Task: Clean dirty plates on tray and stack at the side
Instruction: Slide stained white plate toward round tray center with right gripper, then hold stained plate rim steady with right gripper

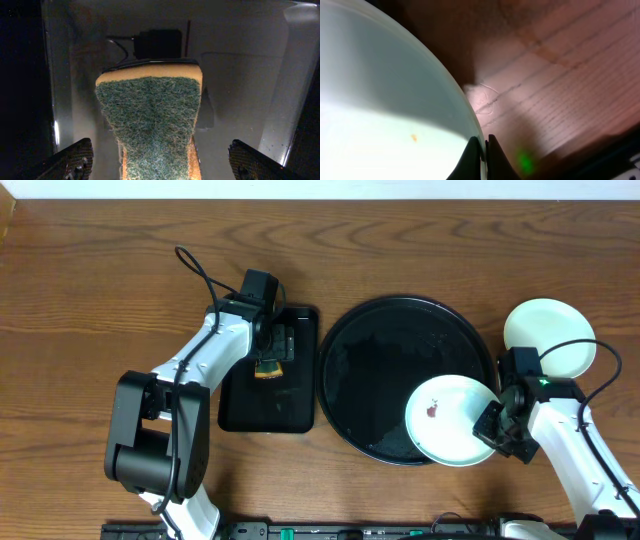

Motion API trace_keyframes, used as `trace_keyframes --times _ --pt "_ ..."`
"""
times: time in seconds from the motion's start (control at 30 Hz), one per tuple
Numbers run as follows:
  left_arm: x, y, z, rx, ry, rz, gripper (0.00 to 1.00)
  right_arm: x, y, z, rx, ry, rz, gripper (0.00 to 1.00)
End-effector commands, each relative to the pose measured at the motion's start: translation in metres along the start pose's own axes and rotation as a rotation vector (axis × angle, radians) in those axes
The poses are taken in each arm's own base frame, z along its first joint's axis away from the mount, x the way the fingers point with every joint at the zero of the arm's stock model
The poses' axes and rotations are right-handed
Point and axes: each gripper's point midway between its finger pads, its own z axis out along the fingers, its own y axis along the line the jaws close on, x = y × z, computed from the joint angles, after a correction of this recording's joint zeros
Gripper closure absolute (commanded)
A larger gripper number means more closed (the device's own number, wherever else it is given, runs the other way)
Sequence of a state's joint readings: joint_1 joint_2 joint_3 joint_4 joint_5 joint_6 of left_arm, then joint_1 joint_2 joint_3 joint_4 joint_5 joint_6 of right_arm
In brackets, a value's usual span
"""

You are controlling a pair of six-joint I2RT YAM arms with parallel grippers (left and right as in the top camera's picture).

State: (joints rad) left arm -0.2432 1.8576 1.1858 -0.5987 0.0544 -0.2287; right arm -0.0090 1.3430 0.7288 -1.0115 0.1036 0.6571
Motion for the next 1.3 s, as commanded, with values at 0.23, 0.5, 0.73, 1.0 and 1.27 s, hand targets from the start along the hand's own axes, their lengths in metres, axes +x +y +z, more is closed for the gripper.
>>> trace_keyframes --times 0.23,0.5,0.73,1.0,1.27 --pt "0.004 0.001 0.003 0.001 0.015 0.005 0.13 -0.055 0.082 -0.036 -0.365 -0.225 -0.275 0.99" --pt "0.004 0.001 0.003 0.001 0.015 0.005 0.13 -0.102 0.106 -0.053 -0.412 -0.449 -0.322 0.99" --pt "0.004 0.001 0.003 0.001 0.015 0.005 0.13 -0.104 0.13 -0.031 -0.47 -0.408 -0.405 0.99" --pt "0.004 0.001 0.003 0.001 0.015 0.005 0.12 -0.103 0.147 -0.021 -0.54 -0.383 -0.439 0.99" --pt "0.004 0.001 0.003 0.001 0.015 0.005 0.12 -0.103 0.152 -0.003 -0.527 -0.361 -0.477 0.89"
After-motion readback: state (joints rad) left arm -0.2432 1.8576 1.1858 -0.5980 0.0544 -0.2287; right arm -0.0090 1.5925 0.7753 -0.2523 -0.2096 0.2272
